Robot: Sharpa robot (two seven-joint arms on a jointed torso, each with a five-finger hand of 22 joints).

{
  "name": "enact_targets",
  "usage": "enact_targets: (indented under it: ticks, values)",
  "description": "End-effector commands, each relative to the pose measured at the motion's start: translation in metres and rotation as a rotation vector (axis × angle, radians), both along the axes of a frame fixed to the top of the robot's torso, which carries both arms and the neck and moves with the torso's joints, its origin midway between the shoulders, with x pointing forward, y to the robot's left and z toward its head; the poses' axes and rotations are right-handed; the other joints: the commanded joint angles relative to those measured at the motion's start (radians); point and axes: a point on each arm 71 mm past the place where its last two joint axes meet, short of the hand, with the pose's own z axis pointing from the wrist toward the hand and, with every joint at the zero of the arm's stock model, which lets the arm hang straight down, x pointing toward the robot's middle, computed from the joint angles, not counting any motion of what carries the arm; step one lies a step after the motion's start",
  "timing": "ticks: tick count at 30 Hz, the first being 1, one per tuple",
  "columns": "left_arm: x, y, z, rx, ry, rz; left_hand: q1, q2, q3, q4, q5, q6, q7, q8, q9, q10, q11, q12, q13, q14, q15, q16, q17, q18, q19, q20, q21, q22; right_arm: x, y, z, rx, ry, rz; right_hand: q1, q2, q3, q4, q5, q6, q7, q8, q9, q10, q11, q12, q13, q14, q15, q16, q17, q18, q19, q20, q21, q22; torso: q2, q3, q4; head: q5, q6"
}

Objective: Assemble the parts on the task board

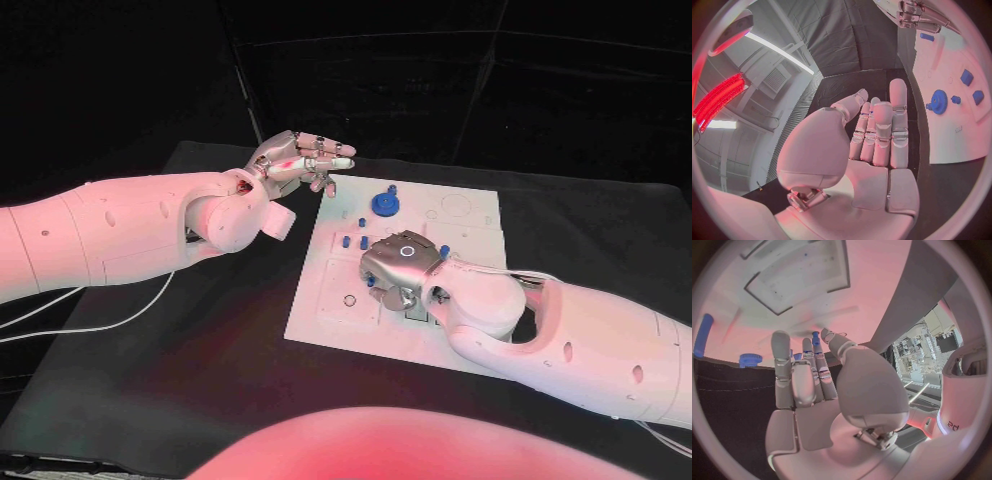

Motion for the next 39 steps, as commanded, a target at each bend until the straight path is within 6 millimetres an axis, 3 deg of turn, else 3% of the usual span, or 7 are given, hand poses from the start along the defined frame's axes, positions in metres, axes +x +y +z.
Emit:
enact_targets:
  ticks: [1, 15, 25, 31, 33, 35, 39]
  values:
    - [0.000, -0.001, 0.002, -0.003, -0.005, -0.007, 0.001, 0.007, -0.007, 0.000, 0.005, 0.000, -0.001, 0.004, 0.000, -0.001, 0.002, 0.006, 0.001, 0.001, -0.007, 0.004, -0.001, 0.014, 0.000, -0.003, -0.006, -0.001, -0.001, 0.000, 0.004, 0.052, -0.008, 0.004, 0.001, -0.017, -0.005, 0.011, -0.006, -0.027, -0.005, -0.004, -0.002, -0.023, 0.001, -0.011, -0.001, 0.024, 0.006, -0.006, -0.004, -0.003, -0.002, 0.006, -0.006, -0.006, 0.000, 0.0000, -0.0006, 0.001, 0.000]
    - [0.000, -0.001, 0.002, -0.003, -0.007, -0.006, 0.001, 0.007, -0.007, 0.000, 0.005, 0.000, -0.001, 0.004, 0.000, -0.001, 0.002, 0.006, 0.001, 0.001, -0.007, 0.004, -0.001, 0.014, 0.000, -0.003, -0.006, -0.001, -0.005, -0.022, 0.024, 0.321, -0.035, -0.051, 0.013, -0.033, -0.036, 0.031, -0.002, -0.089, -0.010, -0.002, -0.001, -0.052, -0.001, -0.005, 0.002, 0.021, 0.004, -0.012, -0.019, 0.000, -0.005, 0.006, -0.020, -0.029, -0.001, 0.0000, -0.0009, -0.004, 0.001]
    - [0.001, 0.001, 0.001, -0.002, -0.007, -0.003, 0.001, 0.007, -0.007, 0.000, 0.005, 0.000, -0.001, 0.004, 0.000, -0.001, 0.002, 0.006, 0.001, 0.001, -0.007, 0.004, -0.001, 0.014, 0.000, -0.003, -0.006, -0.001, 0.017, -0.073, 0.038, 0.309, 0.180, -0.214, 0.009, -0.043, -0.063, 0.045, 0.003, -0.095, -0.006, -0.001, 0.001, -0.059, 0.001, 0.002, 0.002, 0.019, 0.006, -0.016, -0.029, 0.003, -0.013, 0.007, -0.033, -0.050, -0.003, -0.0001, -0.0027, -0.020, 0.026]
    - [0.001, 0.000, 0.001, -0.002, -0.008, -0.003, 0.002, 0.008, -0.008, 0.000, 0.005, -0.001, -0.001, 0.004, 0.000, -0.004, 0.002, 0.008, 0.001, 0.002, -0.007, 0.006, 0.001, 0.014, 0.001, -0.003, -0.007, -0.002, 0.043, -0.107, 0.046, 0.210, 0.241, -0.305, 0.046, -0.037, -0.252, 0.103, -0.008, -0.187, -0.025, -0.002, 0.001, -0.172, 0.018, 0.008, 0.004, -0.001, 0.018, -0.069, -0.120, 0.014, -0.047, 0.018, -0.094, -0.136, -0.006, -0.0011, -0.0063, -0.043, 0.041]
    - [0.001, 0.000, 0.001, -0.003, -0.009, -0.004, 0.002, 0.008, -0.008, 0.000, 0.005, -0.001, -0.001, 0.004, 0.000, -0.004, 0.002, 0.008, 0.001, 0.002, -0.007, 0.006, 0.001, 0.014, 0.001, -0.003, -0.007, -0.002, 0.049, -0.116, 0.047, 0.180, 0.235, -0.327, 0.101, -0.029, -0.345, 0.156, -0.004, -0.210, -0.031, 0.003, 0.003, -0.208, 0.023, 0.028, 0.006, -0.002, 0.023, -0.081, -0.138, 0.014, -0.043, 0.024, -0.107, -0.146, -0.007, -0.0013, -0.0069, -0.047, 0.045]
    - [0.001, 0.000, 0.001, -0.003, -0.009, -0.004, 0.002, 0.008, -0.008, 0.000, 0.005, -0.001, -0.001, 0.004, 0.000, -0.004, 0.002, 0.008, 0.001, 0.002, -0.007, 0.006, 0.001, 0.014, 0.001, -0.003, -0.007, -0.002, 0.054, -0.123, 0.046, 0.150, 0.226, -0.341, 0.135, -0.040, -0.381, 0.200, -0.015, -0.273, -0.025, -0.004, -0.002, -0.244, 0.029, 0.031, 0.003, -0.006, 0.027, -0.093, -0.160, 0.014, -0.041, 0.026, -0.115, -0.152, -0.006, -0.0004, -0.0060, -0.052, 0.050]
    - [0.001, 0.000, 0.001, -0.002, -0.010, -0.001, 0.002, 0.008, -0.008, 0.000, 0.005, -0.001, -0.001, 0.004, 0.000, -0.004, 0.002, 0.008, 0.001, 0.002, -0.007, 0.006, 0.001, 0.014, 0.001, -0.003, -0.007, -0.002, 0.059, -0.131, 0.044, 0.091, 0.225, -0.353, 0.202, -0.053, -0.414, 0.292, -0.019, -0.299, -0.029, -0.004, -0.002, -0.271, 0.033, 0.050, 0.003, -0.004, 0.030, -0.096, -0.165, 0.015, -0.032, 0.029, -0.127, -0.163, -0.004, -0.0001, -0.0040, -0.062, 0.057]
